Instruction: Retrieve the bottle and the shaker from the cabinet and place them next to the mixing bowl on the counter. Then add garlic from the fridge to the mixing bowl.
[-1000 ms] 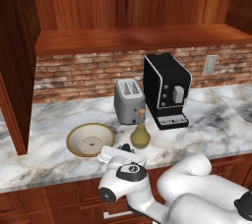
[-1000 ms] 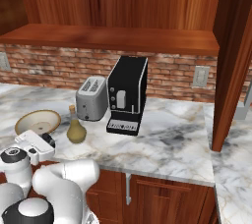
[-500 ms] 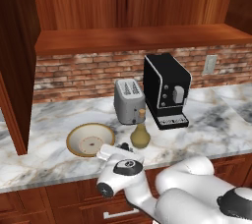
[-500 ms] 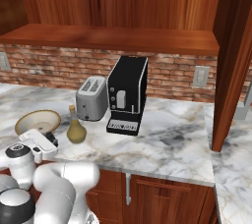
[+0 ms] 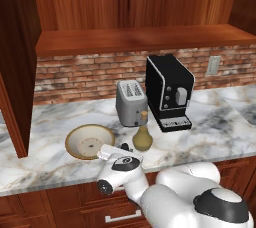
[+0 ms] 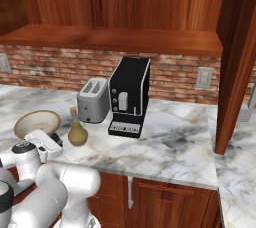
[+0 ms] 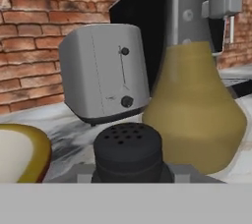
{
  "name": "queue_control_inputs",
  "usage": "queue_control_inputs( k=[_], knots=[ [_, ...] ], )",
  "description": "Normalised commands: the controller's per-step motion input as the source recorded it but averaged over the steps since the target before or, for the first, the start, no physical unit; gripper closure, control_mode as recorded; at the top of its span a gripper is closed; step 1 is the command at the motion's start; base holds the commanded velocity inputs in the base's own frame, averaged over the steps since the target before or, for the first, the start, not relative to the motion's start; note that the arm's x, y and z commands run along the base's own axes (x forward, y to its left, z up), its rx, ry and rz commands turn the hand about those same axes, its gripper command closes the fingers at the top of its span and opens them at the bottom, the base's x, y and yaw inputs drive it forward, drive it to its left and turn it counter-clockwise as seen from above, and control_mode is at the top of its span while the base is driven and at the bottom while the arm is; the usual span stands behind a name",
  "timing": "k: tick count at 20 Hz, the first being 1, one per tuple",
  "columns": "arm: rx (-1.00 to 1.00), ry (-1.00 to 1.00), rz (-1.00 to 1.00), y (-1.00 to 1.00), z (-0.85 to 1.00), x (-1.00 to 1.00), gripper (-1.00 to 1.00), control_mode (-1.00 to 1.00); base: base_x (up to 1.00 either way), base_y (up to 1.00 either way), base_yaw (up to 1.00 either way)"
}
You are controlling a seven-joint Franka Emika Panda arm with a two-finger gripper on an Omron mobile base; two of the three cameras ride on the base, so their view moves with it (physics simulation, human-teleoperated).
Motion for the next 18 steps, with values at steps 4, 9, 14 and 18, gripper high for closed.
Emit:
queue_control_inputs(
  k=[4, 9, 14, 18],
  knots=[
    [0.00, 0.00, 0.00, -0.08, -0.35, 0.23, 1.00, -1.00, 0.00, 0.00, 0.00],
    [0.00, 0.00, 0.00, -0.02, -0.39, 0.06, 1.00, -1.00, 0.00, 0.00, 0.00],
    [0.00, 0.00, 0.00, -0.03, -0.39, 0.00, -1.00, -1.00, 0.00, 0.00, 0.00],
    [0.00, 0.00, 0.00, -0.06, -0.21, 0.00, -1.00, -1.00, 0.00, 0.00, 0.00]
  ],
)
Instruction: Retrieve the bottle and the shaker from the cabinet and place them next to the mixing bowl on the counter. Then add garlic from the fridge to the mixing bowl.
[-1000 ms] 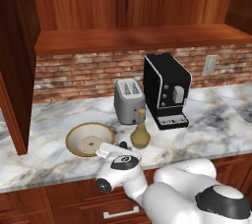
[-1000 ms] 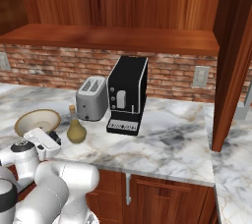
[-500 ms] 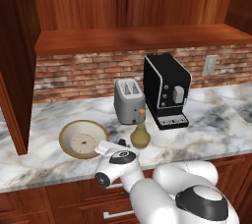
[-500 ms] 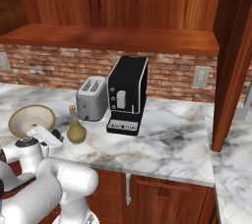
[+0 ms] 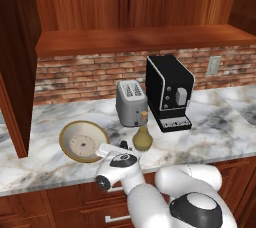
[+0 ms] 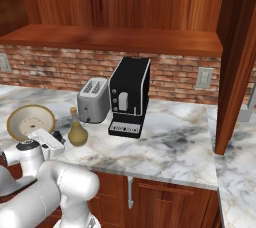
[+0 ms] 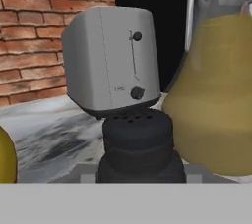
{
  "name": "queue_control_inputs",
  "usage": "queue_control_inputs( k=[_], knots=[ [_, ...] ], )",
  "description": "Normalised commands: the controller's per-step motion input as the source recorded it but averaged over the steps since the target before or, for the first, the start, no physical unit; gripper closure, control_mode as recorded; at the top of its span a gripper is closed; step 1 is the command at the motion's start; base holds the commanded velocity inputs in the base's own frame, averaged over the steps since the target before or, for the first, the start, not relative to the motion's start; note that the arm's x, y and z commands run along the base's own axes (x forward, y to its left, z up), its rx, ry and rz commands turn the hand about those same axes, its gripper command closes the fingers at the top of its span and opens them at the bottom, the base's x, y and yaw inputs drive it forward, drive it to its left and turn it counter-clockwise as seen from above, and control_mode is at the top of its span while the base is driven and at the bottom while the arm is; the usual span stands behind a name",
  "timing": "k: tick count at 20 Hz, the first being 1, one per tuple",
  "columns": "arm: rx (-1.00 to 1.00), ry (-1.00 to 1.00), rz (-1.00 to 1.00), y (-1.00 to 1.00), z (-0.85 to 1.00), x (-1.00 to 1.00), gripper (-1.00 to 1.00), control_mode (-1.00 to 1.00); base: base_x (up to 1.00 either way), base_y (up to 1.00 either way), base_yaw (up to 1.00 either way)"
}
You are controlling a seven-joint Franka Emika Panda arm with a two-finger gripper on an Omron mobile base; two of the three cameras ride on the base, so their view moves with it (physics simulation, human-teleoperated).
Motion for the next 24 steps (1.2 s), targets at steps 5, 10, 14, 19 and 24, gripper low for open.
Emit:
queue_control_inputs(
  k=[5, 10, 14, 19, 24],
  knots=[
    [0.00, 0.00, 0.00, -0.01, 0.01, -0.01, -1.00, -1.00, 0.00, 0.00, 0.00],
    [0.00, -0.04, 0.00, 0.00, 0.09, -0.14, -1.00, -1.00, 0.00, 0.00, 0.00],
    [0.00, -0.06, 0.00, 0.00, 0.11, -0.27, -1.00, -1.00, 0.00, 0.00, 0.00],
    [-0.01, -0.13, 0.00, 0.00, 0.48, -0.41, -1.00, -1.00, 0.00, 0.00, 0.00],
    [-0.07, -0.18, 0.00, 0.00, 0.83, -0.34, -1.00, -1.00, 0.00, 0.00, 0.00]
  ],
)
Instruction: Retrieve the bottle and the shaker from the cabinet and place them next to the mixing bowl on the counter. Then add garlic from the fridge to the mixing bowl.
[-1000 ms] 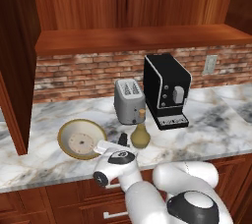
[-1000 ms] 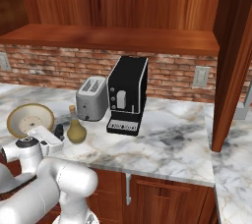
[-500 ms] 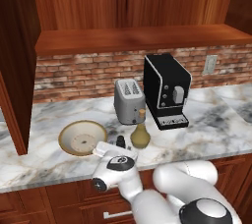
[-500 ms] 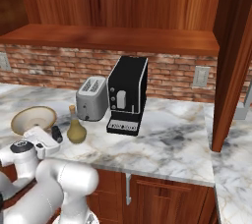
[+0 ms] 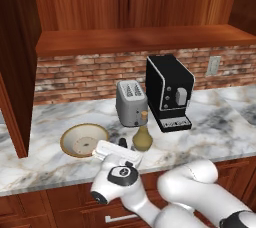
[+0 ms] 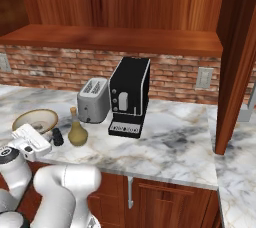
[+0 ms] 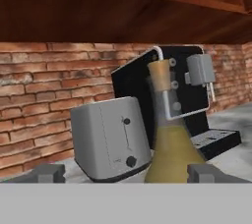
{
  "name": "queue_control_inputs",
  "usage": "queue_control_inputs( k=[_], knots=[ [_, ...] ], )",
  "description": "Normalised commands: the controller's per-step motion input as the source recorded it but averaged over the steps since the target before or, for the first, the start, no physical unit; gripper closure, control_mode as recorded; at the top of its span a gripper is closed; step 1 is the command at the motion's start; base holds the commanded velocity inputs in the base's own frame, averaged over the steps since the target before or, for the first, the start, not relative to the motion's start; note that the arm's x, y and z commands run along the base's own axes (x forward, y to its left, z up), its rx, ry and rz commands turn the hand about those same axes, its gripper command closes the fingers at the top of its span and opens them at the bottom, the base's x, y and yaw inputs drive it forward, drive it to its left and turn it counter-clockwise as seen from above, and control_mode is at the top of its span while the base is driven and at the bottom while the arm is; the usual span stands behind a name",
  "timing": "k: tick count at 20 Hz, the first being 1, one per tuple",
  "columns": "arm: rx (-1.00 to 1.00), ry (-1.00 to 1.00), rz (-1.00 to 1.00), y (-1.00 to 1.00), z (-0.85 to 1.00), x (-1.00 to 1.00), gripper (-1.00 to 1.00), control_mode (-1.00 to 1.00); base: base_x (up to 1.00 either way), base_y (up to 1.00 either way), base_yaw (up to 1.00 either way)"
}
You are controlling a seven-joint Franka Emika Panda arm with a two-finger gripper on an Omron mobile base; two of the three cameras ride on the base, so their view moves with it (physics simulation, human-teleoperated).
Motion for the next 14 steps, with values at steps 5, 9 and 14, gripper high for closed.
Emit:
queue_control_inputs(
  k=[5, 9, 14],
  knots=[
    [-0.02, -0.06, 0.00, -0.02, 0.84, -0.36, -1.00, -1.00, 0.00, 0.00, 0.00],
    [0.00, 0.03, 0.00, -0.32, 0.80, -0.37, -1.00, -1.00, 0.00, 0.00, 0.00],
    [0.01, 0.13, -0.06, -0.66, 0.71, -0.12, -1.00, -1.00, 0.00, 0.00, 0.00]
  ],
)
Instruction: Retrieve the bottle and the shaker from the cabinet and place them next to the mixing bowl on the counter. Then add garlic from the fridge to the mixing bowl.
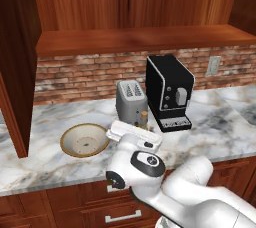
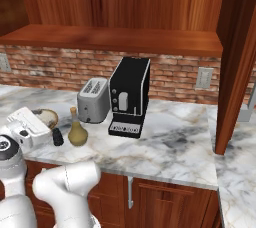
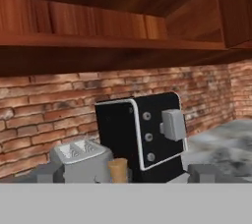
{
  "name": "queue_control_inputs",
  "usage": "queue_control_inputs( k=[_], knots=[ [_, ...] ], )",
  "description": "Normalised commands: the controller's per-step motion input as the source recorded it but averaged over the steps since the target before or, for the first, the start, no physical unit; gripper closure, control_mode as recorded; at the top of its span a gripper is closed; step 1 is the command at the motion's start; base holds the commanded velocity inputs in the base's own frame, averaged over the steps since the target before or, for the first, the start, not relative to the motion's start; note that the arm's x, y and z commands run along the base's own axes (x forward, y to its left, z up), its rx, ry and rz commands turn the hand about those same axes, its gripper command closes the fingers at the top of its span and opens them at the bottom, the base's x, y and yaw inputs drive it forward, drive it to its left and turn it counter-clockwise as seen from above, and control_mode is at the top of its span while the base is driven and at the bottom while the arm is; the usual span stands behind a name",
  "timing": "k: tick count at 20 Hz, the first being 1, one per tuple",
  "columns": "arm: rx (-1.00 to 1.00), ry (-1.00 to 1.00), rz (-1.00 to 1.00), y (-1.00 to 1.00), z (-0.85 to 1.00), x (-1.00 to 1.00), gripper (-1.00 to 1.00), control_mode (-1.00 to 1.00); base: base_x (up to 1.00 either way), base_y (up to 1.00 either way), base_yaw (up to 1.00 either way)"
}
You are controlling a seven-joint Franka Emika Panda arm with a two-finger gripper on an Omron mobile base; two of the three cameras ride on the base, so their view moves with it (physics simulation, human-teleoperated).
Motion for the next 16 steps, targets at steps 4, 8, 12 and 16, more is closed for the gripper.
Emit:
queue_control_inputs(
  k=[4, 8, 12, 16],
  knots=[
    [0.02, 0.20, -0.07, -0.81, 0.58, -0.08, -1.00, -1.00, 0.00, 0.00, 0.00],
    [0.00, 0.20, -0.01, -0.88, 0.41, -0.11, -1.00, -1.00, 0.00, 0.00, 0.00],
    [0.00, 0.19, 0.00, -0.84, 0.21, -0.22, -1.00, -1.00, 0.00, 0.00, 0.00],
    [0.00, 0.20, 0.01, -0.75, 0.13, -0.36, -1.00, -1.00, 0.00, 0.00, 0.00]
  ],
)
